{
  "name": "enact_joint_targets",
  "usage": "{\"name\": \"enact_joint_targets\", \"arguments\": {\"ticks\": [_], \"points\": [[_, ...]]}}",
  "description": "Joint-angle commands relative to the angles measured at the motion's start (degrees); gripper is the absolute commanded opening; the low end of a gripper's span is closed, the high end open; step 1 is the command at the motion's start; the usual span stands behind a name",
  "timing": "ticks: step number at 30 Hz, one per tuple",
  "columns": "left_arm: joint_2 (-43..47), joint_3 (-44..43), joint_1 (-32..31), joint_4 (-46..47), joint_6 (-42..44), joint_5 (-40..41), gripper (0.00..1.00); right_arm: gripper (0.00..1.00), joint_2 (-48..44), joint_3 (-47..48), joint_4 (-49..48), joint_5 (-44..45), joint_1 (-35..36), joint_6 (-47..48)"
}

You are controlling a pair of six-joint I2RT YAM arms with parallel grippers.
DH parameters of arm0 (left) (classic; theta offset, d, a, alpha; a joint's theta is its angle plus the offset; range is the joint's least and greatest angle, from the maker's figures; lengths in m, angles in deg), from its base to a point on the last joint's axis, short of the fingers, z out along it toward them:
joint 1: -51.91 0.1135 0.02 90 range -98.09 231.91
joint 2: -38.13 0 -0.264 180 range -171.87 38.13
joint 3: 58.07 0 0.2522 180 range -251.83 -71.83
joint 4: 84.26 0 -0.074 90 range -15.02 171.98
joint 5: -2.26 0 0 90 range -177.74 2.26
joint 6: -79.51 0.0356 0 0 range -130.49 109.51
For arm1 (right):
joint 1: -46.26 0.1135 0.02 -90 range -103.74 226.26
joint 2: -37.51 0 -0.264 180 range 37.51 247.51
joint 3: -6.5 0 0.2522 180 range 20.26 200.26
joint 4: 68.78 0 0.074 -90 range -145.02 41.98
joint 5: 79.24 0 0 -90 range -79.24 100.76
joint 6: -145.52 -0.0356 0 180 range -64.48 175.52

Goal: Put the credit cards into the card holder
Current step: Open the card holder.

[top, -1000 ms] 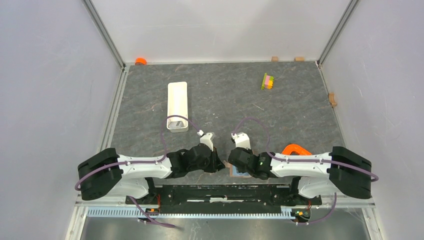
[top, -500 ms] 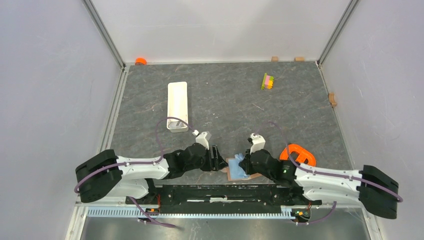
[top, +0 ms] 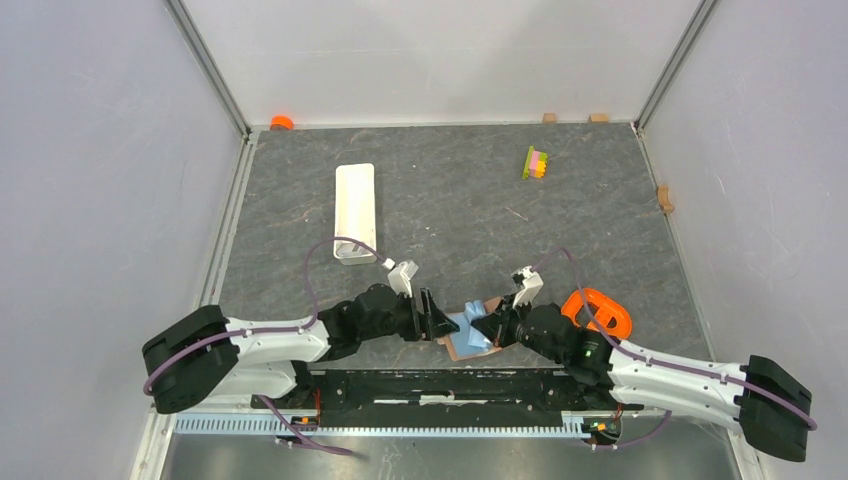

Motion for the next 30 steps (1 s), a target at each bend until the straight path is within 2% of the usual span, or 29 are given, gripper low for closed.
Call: {"name": "enact_joint_targets", "arguments": {"ticks": [1, 3, 6, 7, 8, 10, 13, 15, 18, 20, 24, 27, 30], "points": [[-2.05, -1.45, 0.21, 4.63, -1.85, -2.43, 0.73, 0.00, -1.26, -1.07, -6.75, -1.13, -0.14, 0.37], [-3.86, -1.14, 0.20, 6.76, -2.84, -3.12, 0.63, 0.00, -1.74, -1.61, -8.01, -1.70, -0.14, 0.50], [-6.65, -1.41, 0.25, 9.30, -4.04, -4.36, 0.23, 0.00, -2.12, -1.53, -6.91, -0.97, -0.14, 0.54], [-6.95, -1.49, 0.35, 9.02, -4.44, -4.09, 0.09, 0.03, -2.34, -1.04, -5.14, 0.09, -0.14, 0.55], [-6.94, -1.42, 0.60, 8.00, -5.19, -3.34, 0.03, 0.11, -2.63, -0.42, -1.72, 2.05, -0.14, 0.42], [-6.26, -1.15, 1.62, 5.61, -5.84, -2.70, 0.02, 0.29, -3.56, 1.97, 7.01, 7.10, -0.54, -0.67], [-4.01, -2.30, 2.61, -1.40, -5.48, -2.25, 0.02, 0.49, -5.50, 5.57, 17.60, 12.26, -1.58, -0.20], [-3.00, -4.37, 2.68, -7.28, -4.26, -1.91, 0.02, 0.58, -6.67, 7.85, 21.88, 14.85, -2.49, 0.16], [-2.79, -7.53, 2.75, -13.14, -2.94, -1.89, 0.02, 0.64, -6.68, 11.17, 22.29, 13.88, -3.39, 4.05], [-3.30, -9.16, 2.88, -15.51, -2.67, -2.09, 0.02, 0.65, -5.15, 13.64, 19.05, 9.45, -3.39, 8.42], [-4.28, -11.11, 3.70, -17.56, -2.73, -2.68, 0.02, 0.60, 0.48, 19.00, 12.81, -2.12, -3.39, 13.34], [-4.11, -11.67, 4.23, -18.16, -2.93, -2.60, 0.02, 0.52, 4.60, 19.80, 9.39, -7.84, -3.39, 12.88], [-3.81, -11.59, 4.64, -18.27, -2.77, -2.41, 0.02, 0.48, 8.29, 17.82, 7.25, -9.27, -3.39, 9.92]]}}
